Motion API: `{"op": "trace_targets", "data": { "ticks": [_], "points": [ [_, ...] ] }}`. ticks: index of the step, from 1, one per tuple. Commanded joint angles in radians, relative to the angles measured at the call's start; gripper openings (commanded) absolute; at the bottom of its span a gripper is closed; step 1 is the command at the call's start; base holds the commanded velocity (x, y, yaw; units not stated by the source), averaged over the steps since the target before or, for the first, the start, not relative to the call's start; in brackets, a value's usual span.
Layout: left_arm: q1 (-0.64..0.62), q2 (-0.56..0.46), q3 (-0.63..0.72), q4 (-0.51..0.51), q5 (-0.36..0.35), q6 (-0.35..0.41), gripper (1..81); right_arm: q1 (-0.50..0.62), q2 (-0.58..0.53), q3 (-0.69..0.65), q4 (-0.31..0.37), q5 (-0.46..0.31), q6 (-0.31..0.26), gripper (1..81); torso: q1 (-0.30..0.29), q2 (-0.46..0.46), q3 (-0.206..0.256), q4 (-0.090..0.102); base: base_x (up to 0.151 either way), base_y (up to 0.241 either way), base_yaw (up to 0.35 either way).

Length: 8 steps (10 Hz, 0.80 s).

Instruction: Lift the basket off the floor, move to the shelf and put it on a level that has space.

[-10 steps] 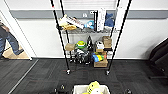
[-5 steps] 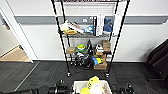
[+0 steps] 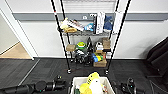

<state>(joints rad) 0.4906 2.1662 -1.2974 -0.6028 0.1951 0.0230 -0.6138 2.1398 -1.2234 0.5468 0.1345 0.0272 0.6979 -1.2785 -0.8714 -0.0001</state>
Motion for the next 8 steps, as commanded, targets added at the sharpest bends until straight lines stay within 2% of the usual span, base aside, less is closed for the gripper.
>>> {"op": "trace_targets", "data": {
  "ticks": [1, 2, 4, 5, 8],
  "points": [
    [-0.158, -0.060, 0.090, -0.060, 0.027, 0.008, 1.0, 0.150, -0.047, 0.082, 0.008, -0.019, 0.037, 1.0, -0.061, 0.095, 0.000, 0.000, 0.000, 0.000, 0.000],
    [-0.160, -0.080, 0.132, -0.058, 0.024, 0.009, 1.0, 0.142, -0.059, 0.104, 0.008, -0.018, 0.037, 1.0, -0.085, 0.132, 0.095, 0.000, 0.000, 0.000, 0.000],
    [-0.163, -0.094, 0.161, -0.058, 0.023, 0.009, 1.0, 0.150, -0.088, 0.128, 0.008, -0.016, 0.037, 1.0, -0.117, 0.184, 0.110, 0.000, 0.000, 0.000, 0.000],
    [-0.163, -0.094, 0.165, -0.058, 0.023, 0.009, 1.0, 0.156, -0.096, 0.140, 0.008, -0.013, 0.039, 1.0, -0.132, 0.208, 0.132, 0.000, 0.000, 0.000, 0.000],
    [-0.166, -0.107, 0.185, -0.058, 0.021, 0.009, 1.0, 0.167, -0.111, 0.162, 0.008, -0.013, 0.042, 1.0, -0.197, 0.304, 0.230, 0.000, 0.000, 0.000, 0.000]
  ]
}}
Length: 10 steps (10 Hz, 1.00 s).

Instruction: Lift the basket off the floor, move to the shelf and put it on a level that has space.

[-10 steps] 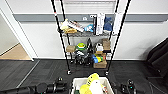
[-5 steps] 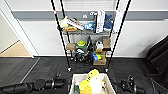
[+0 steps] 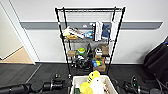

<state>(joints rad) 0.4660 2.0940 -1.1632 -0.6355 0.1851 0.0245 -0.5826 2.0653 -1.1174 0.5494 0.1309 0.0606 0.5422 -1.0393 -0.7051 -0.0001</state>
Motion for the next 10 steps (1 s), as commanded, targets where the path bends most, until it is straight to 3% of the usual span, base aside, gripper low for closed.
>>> {"op": "trace_targets", "data": {
  "ticks": [1, 5, 7, 10],
  "points": [
    [-0.143, -0.037, 0.056, -0.026, 0.031, 0.008, 1.0, 0.135, -0.037, 0.058, 0.006, -0.008, 0.008, 1.0, -0.061, 0.095, 0.094, 0.000, 0.000, 0.000, 0.000],
    [-0.146, -0.035, 0.095, -0.029, 0.004, 0.008, 1.0, 0.154, -0.037, 0.090, 0.007, -0.002, 0.011, 1.0, -0.147, 0.223, 0.225, 0.000, 0.000, 0.000, 0.000],
    [-0.146, -0.029, 0.135, -0.032, -0.033, 0.006, 1.0, 0.149, -0.032, 0.130, 0.006, 0.010, 0.018, 1.0, -0.191, 0.290, 0.193, 0.000, 0.000, 0.000, 0.000],
    [-0.146, -0.028, 0.165, -0.032, -0.050, 0.006, 1.0, 0.146, -0.032, 0.163, 0.003, 0.027, 0.016, 1.0, -0.245, 0.370, 0.215, 0.000, 0.000, 0.000, 0.000]
  ]
}}
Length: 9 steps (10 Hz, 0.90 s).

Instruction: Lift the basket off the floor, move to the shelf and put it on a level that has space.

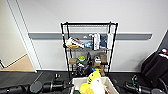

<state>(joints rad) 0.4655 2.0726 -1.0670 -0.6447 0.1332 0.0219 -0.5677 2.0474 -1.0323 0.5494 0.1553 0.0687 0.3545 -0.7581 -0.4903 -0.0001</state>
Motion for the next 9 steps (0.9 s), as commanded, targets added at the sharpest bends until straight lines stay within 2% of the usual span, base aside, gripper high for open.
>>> {"op": "trace_targets", "data": {
  "ticks": [1, 2, 4, 8, 9],
  "points": [
    [-0.146, -0.011, 0.070, -0.021, 0.002, 0.010, 1.0, 0.133, -0.014, 0.080, 0.003, 0.003, 0.008, 1.0, -0.354, 0.600, 0.000, 0.000, 0.000, 0.000, 0.000],
    [-0.146, -0.015, 0.070, -0.023, 0.003, 0.009, 1.0, 0.134, -0.016, 0.080, 0.003, 0.003, 0.008, 1.0, -0.087, 0.133, 0.056, 0.000, 0.000, 0.000, 0.000],
    [-0.146, -0.018, 0.070, -0.023, 0.003, 0.009, 1.0, 0.130, -0.014, 0.075, 0.003, 0.003, 0.008, 1.0, -0.135, 0.209, 0.086, 0.000, 0.000, 0.000, 0.000],
    [-0.144, -0.018, 0.064, -0.021, 0.005, 0.010, 1.0, 0.131, -0.014, 0.075, 0.001, 0.003, 0.008, 1.0, -0.214, 0.331, 0.188, 0.000, 0.000, 0.000, 0.000],
    [-0.141, -0.017, 0.056, -0.020, 0.003, 0.010, 1.0, 0.130, -0.016, 0.074, 0.001, 0.003, 0.008, 1.0, -0.174, 0.267, 0.135, 0.000, 0.000, 0.000, 0.000]
  ]
}}
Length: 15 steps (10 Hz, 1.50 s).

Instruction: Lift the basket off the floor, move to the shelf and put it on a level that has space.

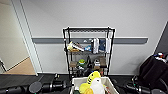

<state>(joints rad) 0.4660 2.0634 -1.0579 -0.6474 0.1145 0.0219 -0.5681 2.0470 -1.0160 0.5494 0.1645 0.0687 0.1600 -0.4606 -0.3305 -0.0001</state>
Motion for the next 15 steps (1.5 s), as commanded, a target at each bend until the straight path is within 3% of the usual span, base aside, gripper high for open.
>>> {"op": "trace_targets", "data": {
  "ticks": [1, 5, 7, 8, 11, 15],
  "points": [
    [-0.134, -0.006, 0.030, -0.017, 0.025, 0.010, 1.0, 0.125, -0.015, 0.054, 0.001, -0.006, 0.008, 1.0, 0.001, -0.001, -0.001, 0.000, 0.000, 0.000, 0.000],
    [-0.123, 0.012, 0.006, -0.015, 0.025, 0.010, 1.0, 0.122, -0.012, 0.048, -0.002, -0.006, 0.008, 1.0, -0.013, 0.012, 0.014, 0.000, 0.000, 0.000, 0.000],
    [-0.123, 0.012, 0.018, -0.014, 0.024, 0.010, 1.0, 0.121, -0.012, 0.047, -0.003, -0.006, 0.008, 1.0, -0.014, 0.013, 0.085, 0.000, 0.000, 0.000, 0.000],
    [-0.123, 0.009, 0.018, -0.014, 0.024, 0.010, 1.0, 0.121, -0.011, 0.047, -0.003, -0.006, 0.008, 1.0, -0.014, 0.013, 0.026, 0.000, 0.000, 0.000, 0.000],
    [-0.123, 0.012, 0.019, -0.014, 0.024, 0.010, 1.0, 0.115, -0.011, 0.045, -0.003, -0.006, 0.008, 1.0, -0.015, 0.012, 0.071, 0.000, 0.000, 0.000, 0.000],
    [-0.123, 0.009, 0.019, -0.015, 0.025, 0.010, 1.0, 0.110, -0.005, 0.044, -0.003, -0.005, 0.006, 1.0, -0.017, 0.012, 0.073, 0.000, 0.063, 0.000, 0.000]
  ]
}}
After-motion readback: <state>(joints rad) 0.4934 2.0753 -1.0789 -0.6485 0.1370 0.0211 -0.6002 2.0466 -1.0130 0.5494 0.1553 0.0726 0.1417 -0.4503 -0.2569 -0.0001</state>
